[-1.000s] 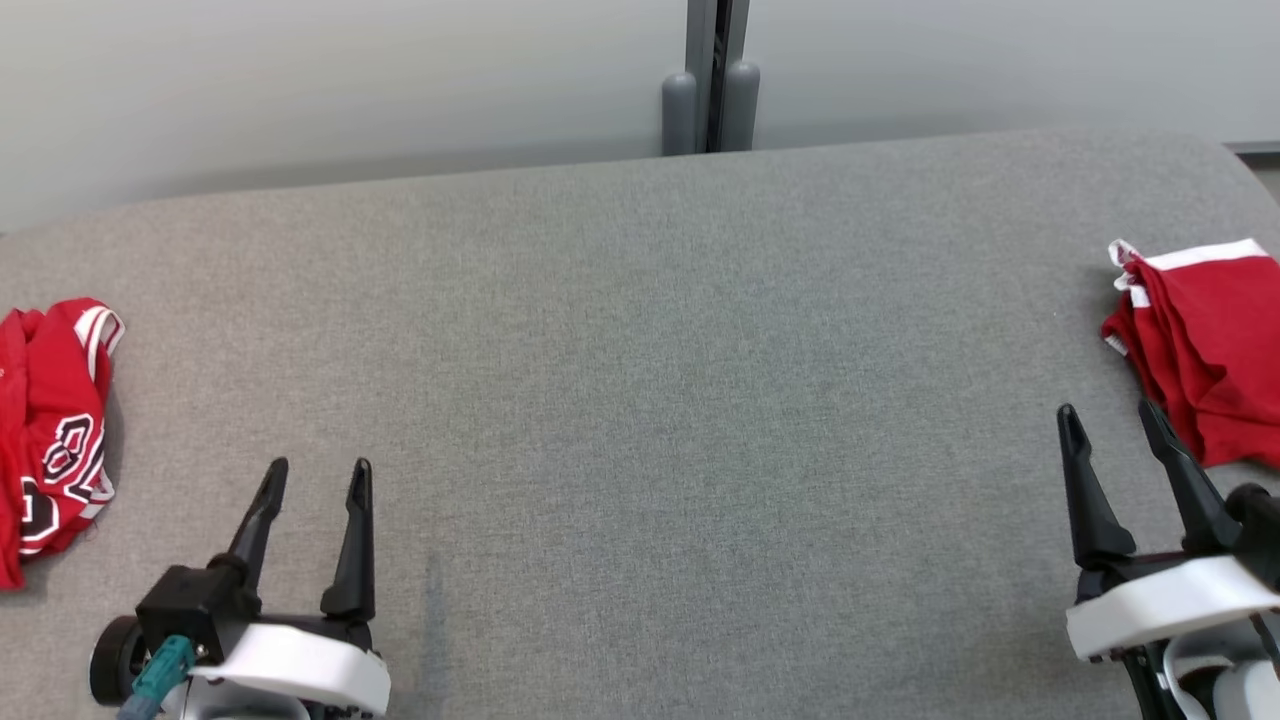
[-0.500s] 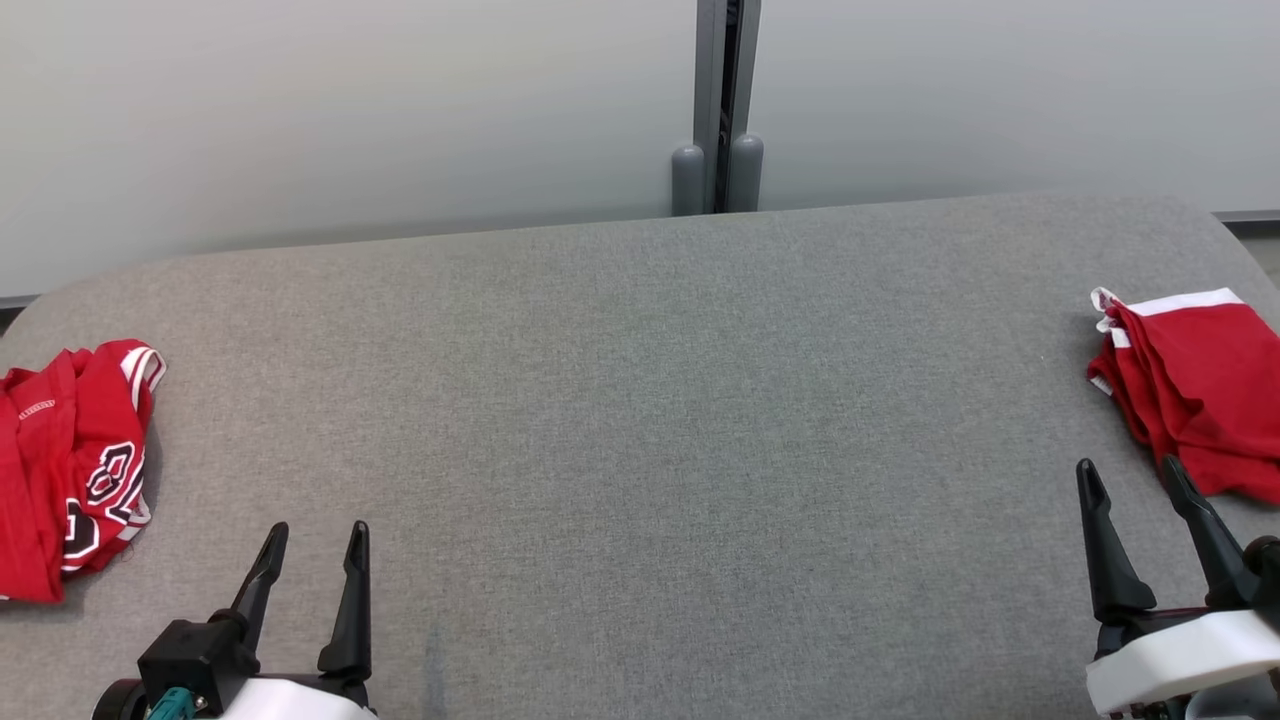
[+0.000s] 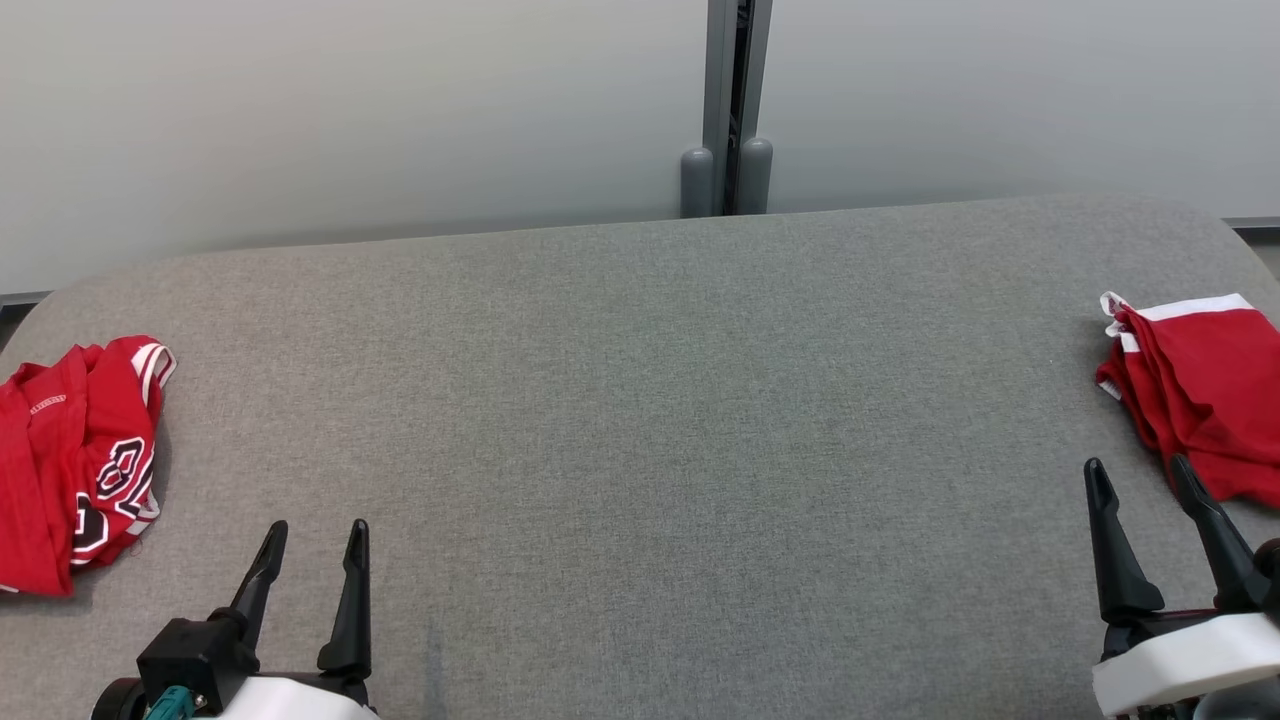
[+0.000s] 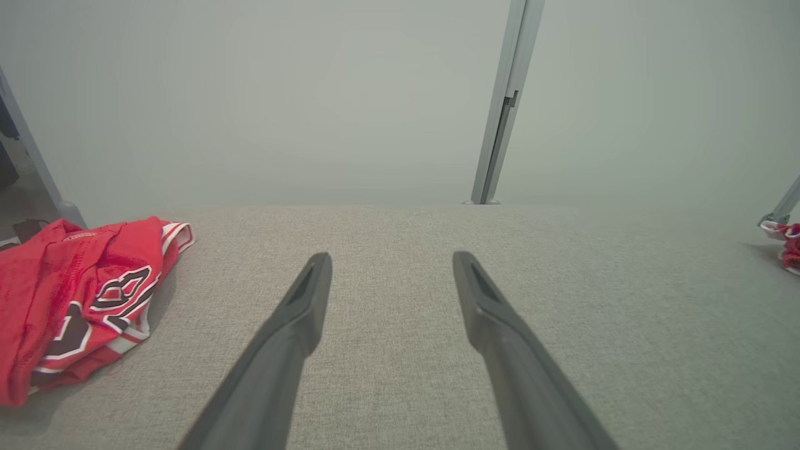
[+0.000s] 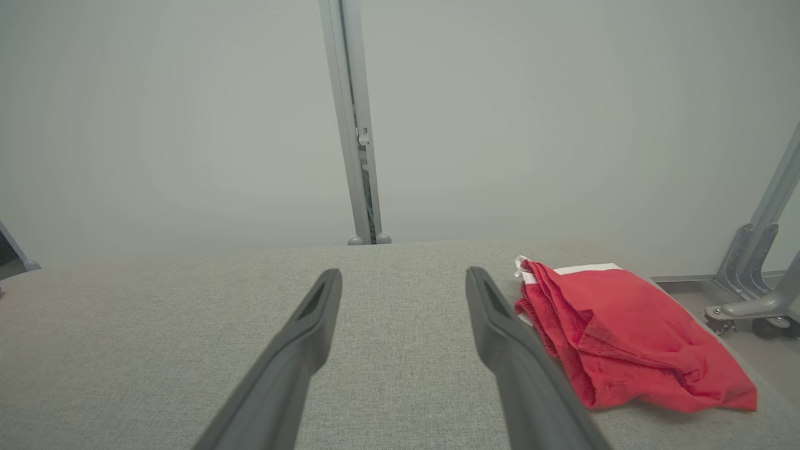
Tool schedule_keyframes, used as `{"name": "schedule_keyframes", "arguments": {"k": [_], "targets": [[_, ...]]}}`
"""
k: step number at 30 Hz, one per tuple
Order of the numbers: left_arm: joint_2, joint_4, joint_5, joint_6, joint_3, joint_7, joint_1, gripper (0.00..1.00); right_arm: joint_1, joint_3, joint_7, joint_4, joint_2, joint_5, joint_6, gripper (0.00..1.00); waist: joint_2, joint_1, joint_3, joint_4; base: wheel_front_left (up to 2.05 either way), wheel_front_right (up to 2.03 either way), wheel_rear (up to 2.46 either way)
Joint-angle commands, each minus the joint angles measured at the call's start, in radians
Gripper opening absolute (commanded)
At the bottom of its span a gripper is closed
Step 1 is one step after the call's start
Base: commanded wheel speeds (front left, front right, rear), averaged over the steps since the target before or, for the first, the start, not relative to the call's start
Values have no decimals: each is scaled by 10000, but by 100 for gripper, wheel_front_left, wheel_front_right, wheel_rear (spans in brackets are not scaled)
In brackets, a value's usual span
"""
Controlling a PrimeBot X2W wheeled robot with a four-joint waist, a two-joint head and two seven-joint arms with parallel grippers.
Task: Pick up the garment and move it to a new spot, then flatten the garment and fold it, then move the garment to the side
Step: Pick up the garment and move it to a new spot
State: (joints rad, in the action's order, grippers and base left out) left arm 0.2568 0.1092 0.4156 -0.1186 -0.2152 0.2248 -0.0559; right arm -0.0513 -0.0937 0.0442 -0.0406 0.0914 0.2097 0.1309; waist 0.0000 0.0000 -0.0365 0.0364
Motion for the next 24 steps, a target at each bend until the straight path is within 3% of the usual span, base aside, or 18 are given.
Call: {"name": "schedule_keyframes", "arguments": {"k": [1, 14, 24], "targets": [[48, 1, 61, -44, 9, 36, -6, 100, -108, -66, -11, -24, -7, -71, -2, 100, 0, 0, -7, -5, 0, 0, 0], [17, -53, 98, -97, -83, 77, 161, 100, -196, -157, -31, -85, -46, -91, -2, 100, 0, 0, -33, -150, 0, 0, 0], [-9, -143, 90, -101, -61, 169, 586, 100, -235, -91, -48, -460, -129, -111, -2, 100, 0, 0, -255, -1482, 0, 0, 0]]}}
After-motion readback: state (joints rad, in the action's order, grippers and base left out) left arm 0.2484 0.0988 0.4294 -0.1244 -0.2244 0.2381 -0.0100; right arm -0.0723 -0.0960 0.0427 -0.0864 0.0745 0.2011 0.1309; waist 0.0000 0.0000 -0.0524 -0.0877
